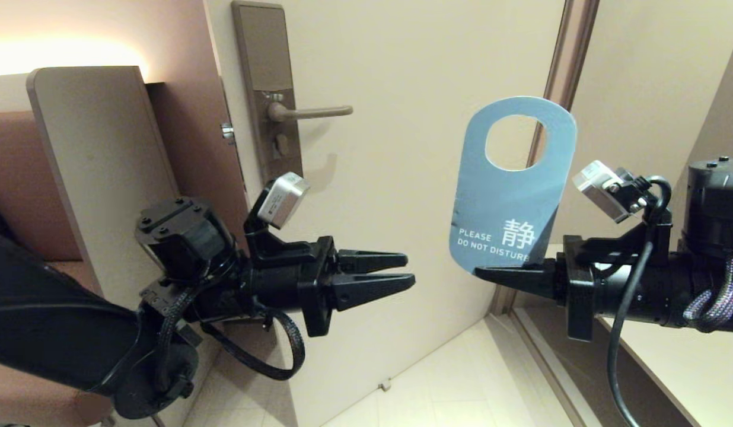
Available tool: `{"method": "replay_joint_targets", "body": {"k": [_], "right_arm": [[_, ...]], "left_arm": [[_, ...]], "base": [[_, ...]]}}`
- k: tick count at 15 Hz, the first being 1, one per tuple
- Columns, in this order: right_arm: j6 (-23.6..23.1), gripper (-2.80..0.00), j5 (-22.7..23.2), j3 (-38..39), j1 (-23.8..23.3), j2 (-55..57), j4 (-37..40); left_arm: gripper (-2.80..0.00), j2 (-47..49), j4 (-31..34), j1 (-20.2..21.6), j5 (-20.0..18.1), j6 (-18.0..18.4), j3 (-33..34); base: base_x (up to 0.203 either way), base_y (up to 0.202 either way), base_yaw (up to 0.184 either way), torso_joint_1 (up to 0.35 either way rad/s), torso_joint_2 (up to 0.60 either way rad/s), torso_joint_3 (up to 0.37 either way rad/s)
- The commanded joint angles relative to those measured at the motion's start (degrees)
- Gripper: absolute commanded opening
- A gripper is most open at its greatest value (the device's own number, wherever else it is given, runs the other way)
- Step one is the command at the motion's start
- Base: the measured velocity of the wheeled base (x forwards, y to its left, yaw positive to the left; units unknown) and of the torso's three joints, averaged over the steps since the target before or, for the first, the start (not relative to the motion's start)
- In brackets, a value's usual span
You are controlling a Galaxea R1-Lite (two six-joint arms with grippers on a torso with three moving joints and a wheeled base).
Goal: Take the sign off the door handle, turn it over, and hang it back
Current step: Hang the sign back with the other side facing out
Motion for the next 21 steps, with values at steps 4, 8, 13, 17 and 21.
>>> {"method": "replay_joint_targets", "body": {"k": [4, 8, 13, 17, 21], "right_arm": [[0.0, -2.8, -0.18, 0.57, -1.03, -0.51, -0.33], [-0.08, -2.8, -0.18, 0.65, -1.54, 0.0, -0.4], [-0.08, -2.8, -0.18, 0.43, -2.31, 0.77, -0.42], [-0.08, -2.8, -0.18, 0.21, -3.8, 1.56, -0.42], [-0.35, -2.8, -0.18, -0.78, -4.19, 2.57, -0.51]], "left_arm": [[-2.8, -5.62, 15.71, 1.0, 14.3, 19.03, 2.59], [-2.8, -10.62, 27.72, 3.55, 34.92, 29.97, 3.1], [-2.8, -13.64, 28.28, 5.69, 60.59, 34.79, 10.48], [-2.8, -21.06, 28.35, 13.75, 64.08, 35.01, 19.09], [-2.8, -31.42, 28.38, 26.4, 64.08, 35.13, 30.06]], "base": [[0.0, 0.0, 0.0, 0.0, 0.0, 0.0], [0.0, 0.0, 0.0, 0.0, 0.0, 0.0], [0.0, 0.0, 0.0, 0.0, 0.0, 0.0], [0.0, 0.0, 0.0, 0.0, 0.0, 0.0], [0.0, 0.0, 0.0, 0.0, 0.0, 0.0]]}}
